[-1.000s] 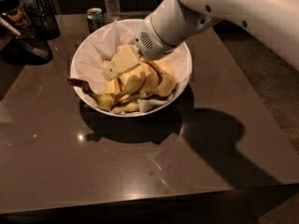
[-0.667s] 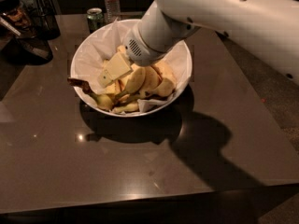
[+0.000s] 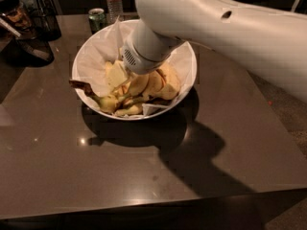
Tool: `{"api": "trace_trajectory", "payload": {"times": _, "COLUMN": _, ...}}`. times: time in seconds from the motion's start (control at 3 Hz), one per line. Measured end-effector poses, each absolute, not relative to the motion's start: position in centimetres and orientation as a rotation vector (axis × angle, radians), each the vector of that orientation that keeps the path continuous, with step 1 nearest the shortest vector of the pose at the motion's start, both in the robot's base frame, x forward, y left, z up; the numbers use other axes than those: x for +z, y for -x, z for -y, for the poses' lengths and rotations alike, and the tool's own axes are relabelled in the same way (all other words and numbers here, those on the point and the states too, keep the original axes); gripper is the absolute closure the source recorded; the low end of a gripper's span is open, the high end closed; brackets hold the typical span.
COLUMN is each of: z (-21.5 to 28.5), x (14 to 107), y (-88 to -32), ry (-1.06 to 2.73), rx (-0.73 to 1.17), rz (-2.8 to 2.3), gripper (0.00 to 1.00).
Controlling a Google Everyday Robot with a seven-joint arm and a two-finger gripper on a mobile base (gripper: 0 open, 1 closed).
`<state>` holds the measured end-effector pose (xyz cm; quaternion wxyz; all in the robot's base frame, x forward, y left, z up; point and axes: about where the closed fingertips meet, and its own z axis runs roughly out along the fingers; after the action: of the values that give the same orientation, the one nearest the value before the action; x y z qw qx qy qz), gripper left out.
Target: Pick banana from white bowl
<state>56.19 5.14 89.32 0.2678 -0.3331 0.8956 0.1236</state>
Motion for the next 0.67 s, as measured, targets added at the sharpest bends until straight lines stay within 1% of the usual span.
{"api": "trace_trajectory", "payload": {"times": 0.67, "z": -4.57, "x": 89.67, "y": -56.6, "ry": 0.871, "rx": 0.31, "rz": -2.412, "gripper": 0.8}}
